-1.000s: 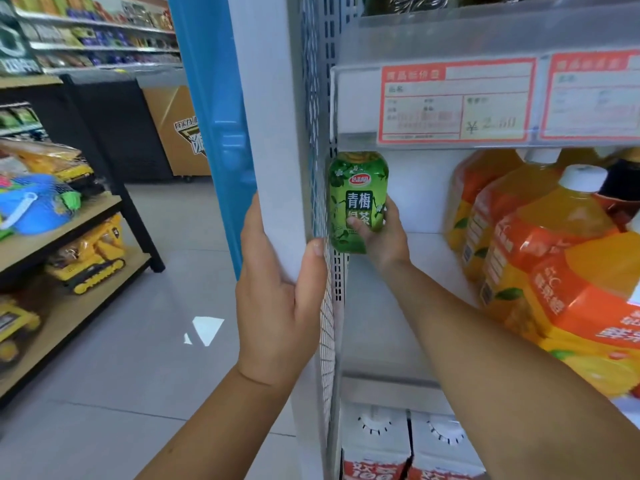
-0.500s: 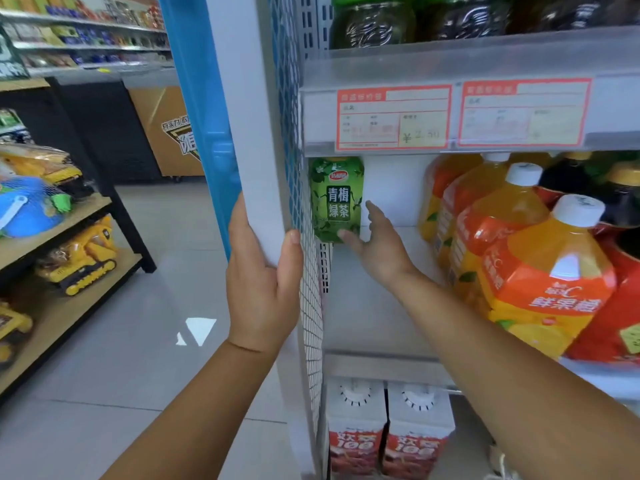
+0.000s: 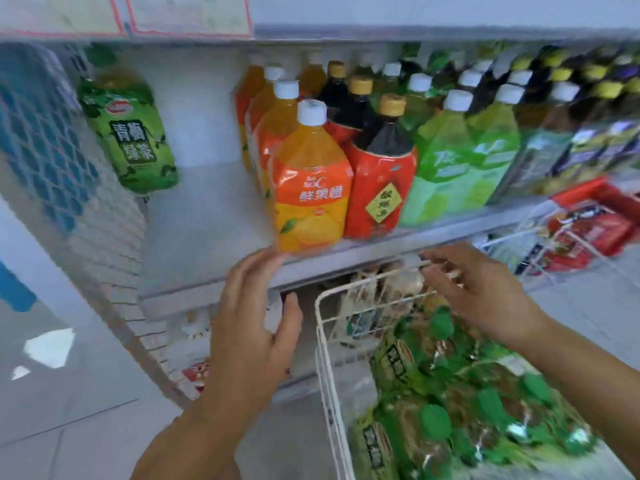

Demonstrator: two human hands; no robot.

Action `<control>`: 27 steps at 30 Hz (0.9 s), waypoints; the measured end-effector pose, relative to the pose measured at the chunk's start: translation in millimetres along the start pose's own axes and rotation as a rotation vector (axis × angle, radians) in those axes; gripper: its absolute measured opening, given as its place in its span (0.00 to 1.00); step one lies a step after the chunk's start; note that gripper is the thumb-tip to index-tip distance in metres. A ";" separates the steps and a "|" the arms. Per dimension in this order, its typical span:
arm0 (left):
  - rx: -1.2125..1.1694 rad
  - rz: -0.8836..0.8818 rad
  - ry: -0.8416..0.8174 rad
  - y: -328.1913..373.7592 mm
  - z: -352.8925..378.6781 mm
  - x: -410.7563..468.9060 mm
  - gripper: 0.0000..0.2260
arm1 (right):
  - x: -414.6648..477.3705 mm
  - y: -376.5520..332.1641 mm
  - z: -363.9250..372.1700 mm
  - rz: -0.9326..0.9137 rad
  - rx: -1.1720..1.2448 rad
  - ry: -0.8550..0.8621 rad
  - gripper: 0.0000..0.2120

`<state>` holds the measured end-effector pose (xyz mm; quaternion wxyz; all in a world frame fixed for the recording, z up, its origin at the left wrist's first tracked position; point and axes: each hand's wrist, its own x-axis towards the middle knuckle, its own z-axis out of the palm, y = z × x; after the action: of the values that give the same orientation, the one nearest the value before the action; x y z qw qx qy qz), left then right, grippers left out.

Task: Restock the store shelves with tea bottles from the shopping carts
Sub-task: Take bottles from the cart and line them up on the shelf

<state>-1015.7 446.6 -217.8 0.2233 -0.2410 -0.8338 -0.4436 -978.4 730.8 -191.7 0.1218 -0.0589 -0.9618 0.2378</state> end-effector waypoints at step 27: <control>-0.587 -0.296 -0.565 58.7 -7.5 44.2 0.35 | -14.6 -106.2 -66.2 -0.216 0.688 -0.018 0.25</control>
<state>-1014.0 478.0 -150.9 -0.1578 -0.2843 -0.7263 -0.6057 -952.9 664.1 -87.8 0.1504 0.0897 -0.8272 0.5339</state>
